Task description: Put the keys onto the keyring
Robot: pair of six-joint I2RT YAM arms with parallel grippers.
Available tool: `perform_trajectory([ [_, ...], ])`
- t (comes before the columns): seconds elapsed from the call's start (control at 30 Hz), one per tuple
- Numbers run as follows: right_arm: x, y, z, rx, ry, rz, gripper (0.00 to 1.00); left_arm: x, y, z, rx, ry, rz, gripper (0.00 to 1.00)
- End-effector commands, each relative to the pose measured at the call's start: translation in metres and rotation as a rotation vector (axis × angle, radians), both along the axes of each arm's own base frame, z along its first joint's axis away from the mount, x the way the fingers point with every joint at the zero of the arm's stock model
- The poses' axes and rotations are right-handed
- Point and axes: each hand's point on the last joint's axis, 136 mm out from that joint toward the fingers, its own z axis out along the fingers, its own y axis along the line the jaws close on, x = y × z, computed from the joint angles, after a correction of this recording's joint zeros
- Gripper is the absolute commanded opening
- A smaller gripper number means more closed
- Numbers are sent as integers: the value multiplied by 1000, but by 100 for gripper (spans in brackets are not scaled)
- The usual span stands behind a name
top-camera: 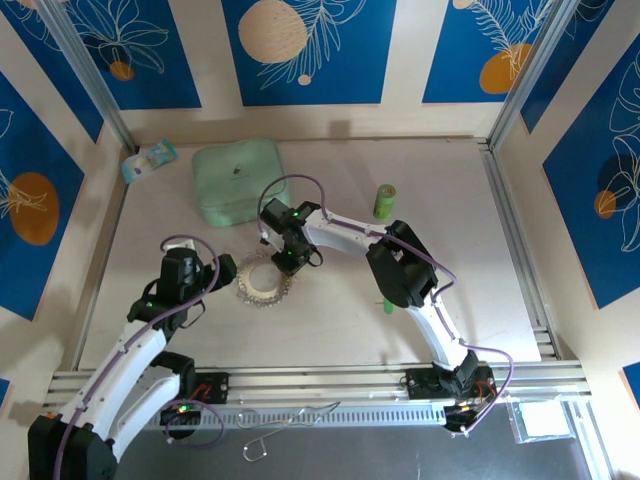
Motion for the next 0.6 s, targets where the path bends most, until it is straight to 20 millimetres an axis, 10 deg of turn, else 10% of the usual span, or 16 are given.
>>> perform_trajectory([
  [0.0,-3,1,-2,-20,14,13,14,-4,1,-5,5,14,1,90],
  [0.3,0,0,9,-20,-13,20,0,-3,2,0,17,1,-1,89],
  [0.57,-1,9,62,107,-112,58,0,11,-8,45,107,-137,-135,88],
])
